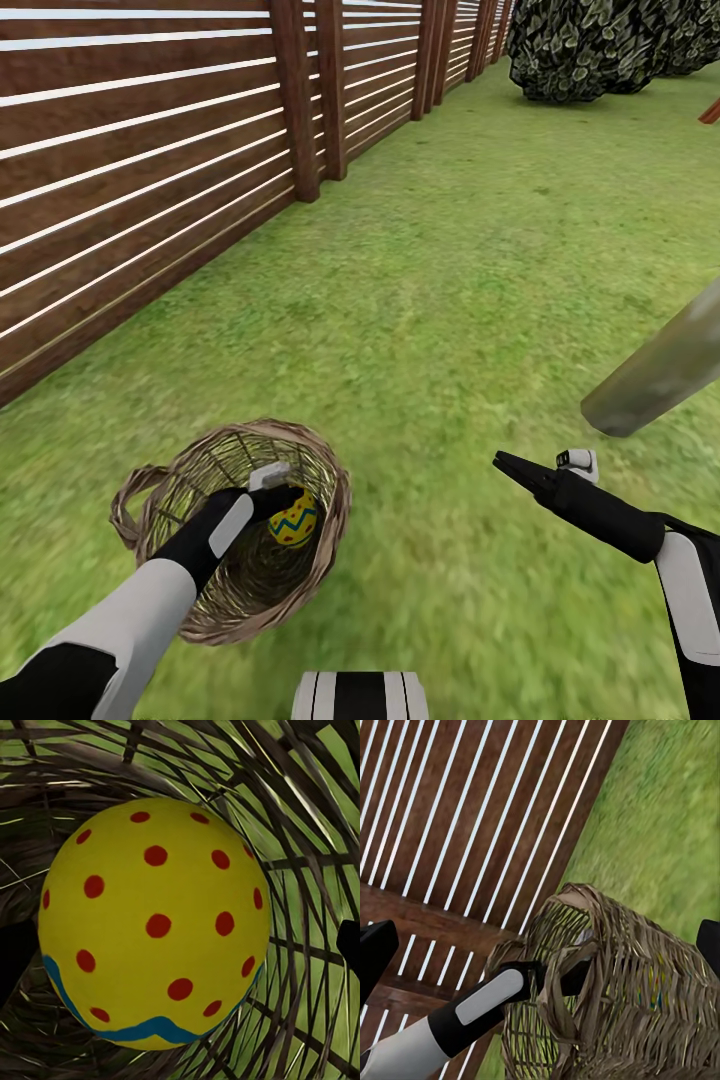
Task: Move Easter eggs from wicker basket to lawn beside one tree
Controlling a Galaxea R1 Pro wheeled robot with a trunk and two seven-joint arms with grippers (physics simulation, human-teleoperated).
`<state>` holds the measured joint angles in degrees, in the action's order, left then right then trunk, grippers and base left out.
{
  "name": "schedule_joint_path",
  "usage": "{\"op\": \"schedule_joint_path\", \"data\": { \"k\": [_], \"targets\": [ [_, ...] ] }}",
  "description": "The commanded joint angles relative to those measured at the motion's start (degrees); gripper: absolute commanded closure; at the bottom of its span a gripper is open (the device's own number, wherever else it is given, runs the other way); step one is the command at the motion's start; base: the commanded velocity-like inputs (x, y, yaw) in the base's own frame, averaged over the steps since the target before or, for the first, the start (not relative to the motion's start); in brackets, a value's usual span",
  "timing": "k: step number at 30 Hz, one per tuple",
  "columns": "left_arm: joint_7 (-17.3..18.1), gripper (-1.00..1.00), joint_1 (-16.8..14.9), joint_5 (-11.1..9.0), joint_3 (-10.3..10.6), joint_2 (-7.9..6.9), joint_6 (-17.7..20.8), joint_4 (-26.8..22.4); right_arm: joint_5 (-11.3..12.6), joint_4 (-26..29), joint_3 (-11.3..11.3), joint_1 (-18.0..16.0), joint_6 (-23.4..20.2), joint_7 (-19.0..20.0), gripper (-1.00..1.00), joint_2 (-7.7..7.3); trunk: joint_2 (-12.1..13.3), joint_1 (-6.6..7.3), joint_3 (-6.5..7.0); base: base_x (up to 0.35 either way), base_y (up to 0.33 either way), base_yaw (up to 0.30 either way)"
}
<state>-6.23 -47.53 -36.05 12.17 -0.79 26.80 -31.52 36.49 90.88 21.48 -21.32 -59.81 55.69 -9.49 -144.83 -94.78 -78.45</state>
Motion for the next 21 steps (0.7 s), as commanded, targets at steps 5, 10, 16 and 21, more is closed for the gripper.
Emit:
{"op": "schedule_joint_path", "data": {
  "k": [5,10,16,21],
  "targets": [
    [-0.54,-1.0,-0.02,-0.63,0.41,-0.09,0.1,-0.12,-0.19,0.0,0.05,-0.03,-0.19,0.3,-1.0,0.0,-0.08,-0.12,-1.15,0.0,0.0,0.0],
    [-0.58,-1.0,-0.02,-0.68,0.27,-0.09,0.1,-0.12,-0.19,0.0,0.05,-0.03,-0.19,0.3,-1.0,0.0,-0.08,-0.12,-1.15,0.0,0.0,0.0],
    [-0.55,-1.0,-0.02,-0.66,0.25,-0.09,0.1,-0.12,-0.21,-0.01,0.05,-0.03,-0.19,0.3,-1.0,0.0,-0.14,-0.22,-2.03,0.0,0.0,0.0],
    [-0.6,-1.0,-0.02,-0.65,0.3,-0.09,0.1,-0.12,-0.2,0.0,0.05,-0.03,-0.19,0.3,-1.0,0.0,-0.15,-0.25,-2.25,0.0,0.0,0.0]
  ]
}}
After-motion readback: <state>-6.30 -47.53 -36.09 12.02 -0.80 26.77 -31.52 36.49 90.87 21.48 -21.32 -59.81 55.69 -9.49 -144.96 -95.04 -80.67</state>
